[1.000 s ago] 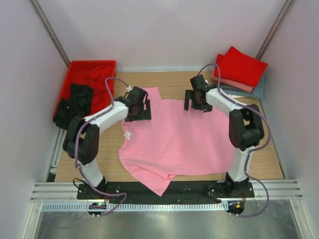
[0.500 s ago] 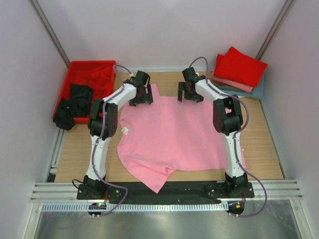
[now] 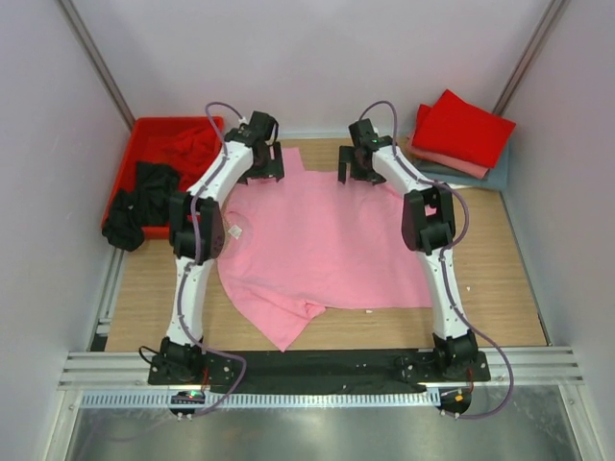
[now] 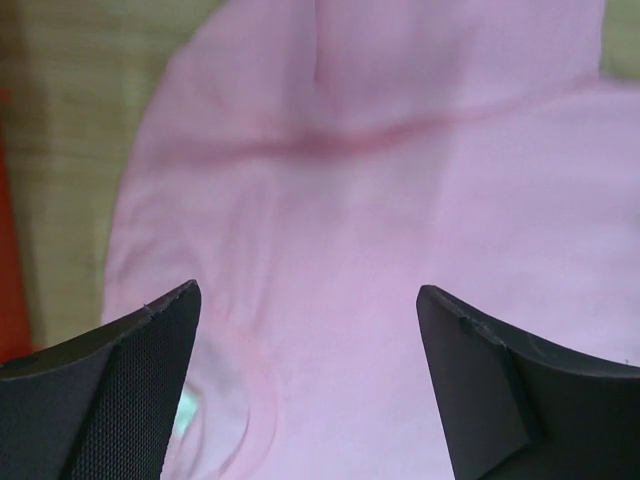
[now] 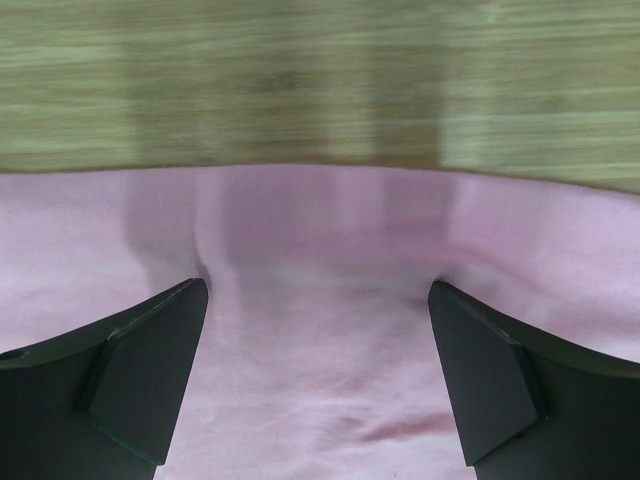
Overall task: Fold and stack the t-shirts
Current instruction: Fold the tshirt
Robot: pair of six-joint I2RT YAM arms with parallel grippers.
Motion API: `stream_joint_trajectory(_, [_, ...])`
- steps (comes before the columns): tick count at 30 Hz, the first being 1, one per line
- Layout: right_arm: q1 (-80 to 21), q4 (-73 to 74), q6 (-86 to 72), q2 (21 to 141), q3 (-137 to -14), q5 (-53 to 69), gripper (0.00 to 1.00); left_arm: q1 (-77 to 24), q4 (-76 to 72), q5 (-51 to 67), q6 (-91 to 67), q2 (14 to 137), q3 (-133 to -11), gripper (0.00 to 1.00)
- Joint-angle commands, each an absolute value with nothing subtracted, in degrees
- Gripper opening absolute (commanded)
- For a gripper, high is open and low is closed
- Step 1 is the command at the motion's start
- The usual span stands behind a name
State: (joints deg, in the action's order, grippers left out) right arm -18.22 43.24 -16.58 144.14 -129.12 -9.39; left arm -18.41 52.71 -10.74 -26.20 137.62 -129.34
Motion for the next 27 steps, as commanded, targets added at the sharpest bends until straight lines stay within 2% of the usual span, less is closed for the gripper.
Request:
stream_joint_trajectory(1, [-18.02, 43.07, -16.08, 136.42, -125.78, -7.47, 1.00, -23.02, 53.53, -16.16, -23.73, 118.51, -118.88, 0.90])
stream_joint_trajectory(6, [-18.11, 47.19, -16.26, 130.00, -125.60, -6.42, 1.00, -27.33, 54.14, -20.21, -27.06, 97.98, -103.04, 0.88])
stream_joint_trajectory(9, [-18.54, 47.99, -16.87, 122.98, -120.25, -7.20, 1.00, -31.89, 50.46, -19.34, -32.06, 87.49, -86.09, 0.86])
stream_joint_trajectory(10, [-18.63, 47.47, -17.14, 120.26, -114.58, -7.47, 1.00, -33.38, 49.32, -19.34, -36.17, 80.32, -76.74, 0.85])
stream_joint_trajectory(13, [-18.90, 43.34, -18.28, 108.49, -100.53, -9.49, 1.00, -39.45, 45.01, -16.00, -45.65, 68.35, -60.11, 0.83])
stream_joint_trajectory(16, [-18.98, 39.82, -20.30, 97.23, -87.86, -9.32, 1.00, -45.43, 44.03, -14.33, -52.10, 61.81, -48.48, 0.81])
stream_joint_trajectory(22, [-19.86, 35.86, -30.03, 77.10, -66.49, -19.58, 1.00, -51.68, 38.24, -8.01, -62.22, 50.98, -34.83, 0.81])
stream_joint_trajectory(27, [-19.86, 31.91, -31.11, 65.76, -55.30, -15.47, 1.00, -53.43, 31.74, -3.70, -66.17, 50.18, -29.28, 0.79])
